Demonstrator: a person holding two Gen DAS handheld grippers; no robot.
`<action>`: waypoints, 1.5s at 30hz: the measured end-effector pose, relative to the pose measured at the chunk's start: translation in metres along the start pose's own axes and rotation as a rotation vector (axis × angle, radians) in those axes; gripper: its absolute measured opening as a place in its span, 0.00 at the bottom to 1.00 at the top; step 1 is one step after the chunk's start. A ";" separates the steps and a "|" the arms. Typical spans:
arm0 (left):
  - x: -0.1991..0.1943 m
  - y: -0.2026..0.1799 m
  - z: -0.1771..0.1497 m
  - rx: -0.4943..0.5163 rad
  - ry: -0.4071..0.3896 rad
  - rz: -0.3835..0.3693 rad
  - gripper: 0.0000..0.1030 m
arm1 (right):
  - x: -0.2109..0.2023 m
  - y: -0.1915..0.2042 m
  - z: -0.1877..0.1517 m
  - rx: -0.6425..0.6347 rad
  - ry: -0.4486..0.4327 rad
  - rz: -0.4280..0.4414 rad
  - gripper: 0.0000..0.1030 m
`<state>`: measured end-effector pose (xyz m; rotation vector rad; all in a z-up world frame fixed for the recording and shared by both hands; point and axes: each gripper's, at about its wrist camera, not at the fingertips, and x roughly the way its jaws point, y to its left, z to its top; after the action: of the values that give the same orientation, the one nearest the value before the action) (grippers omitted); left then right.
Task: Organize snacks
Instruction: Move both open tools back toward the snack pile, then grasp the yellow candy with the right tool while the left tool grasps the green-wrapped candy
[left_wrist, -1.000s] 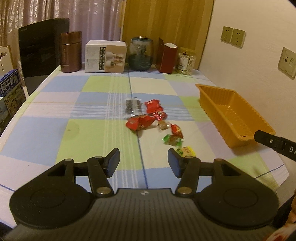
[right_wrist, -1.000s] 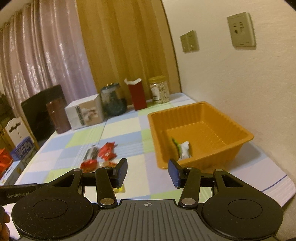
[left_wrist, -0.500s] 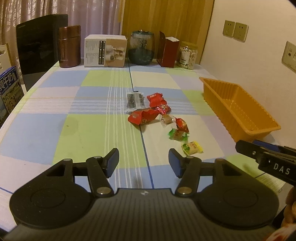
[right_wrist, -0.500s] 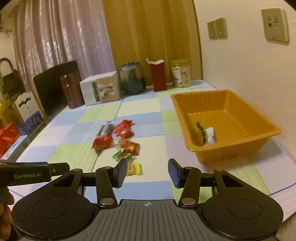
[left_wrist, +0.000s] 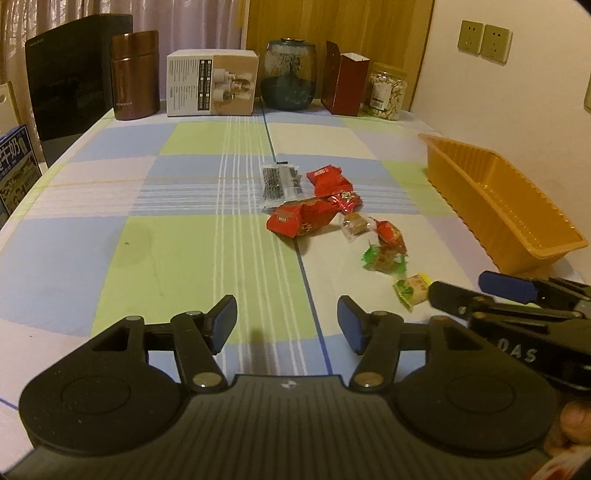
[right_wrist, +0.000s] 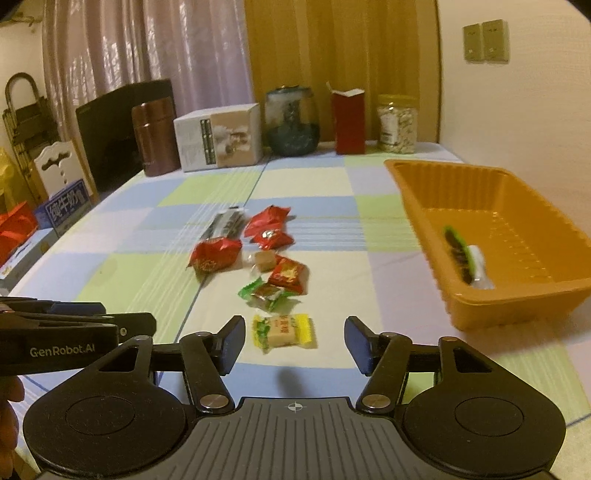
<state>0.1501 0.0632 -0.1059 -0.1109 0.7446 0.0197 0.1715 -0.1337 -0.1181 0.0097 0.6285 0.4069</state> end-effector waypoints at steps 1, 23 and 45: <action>0.003 0.001 0.000 -0.001 0.002 0.000 0.55 | 0.006 0.001 0.000 -0.006 0.011 0.000 0.59; 0.024 0.004 -0.001 -0.018 0.025 -0.011 0.57 | 0.043 0.015 -0.002 -0.096 0.033 -0.050 0.23; 0.026 -0.013 0.005 0.037 0.004 -0.044 0.57 | 0.038 0.002 -0.003 -0.053 0.065 -0.056 0.25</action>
<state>0.1737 0.0498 -0.1186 -0.0919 0.7456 -0.0357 0.1966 -0.1184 -0.1423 -0.0719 0.6800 0.3708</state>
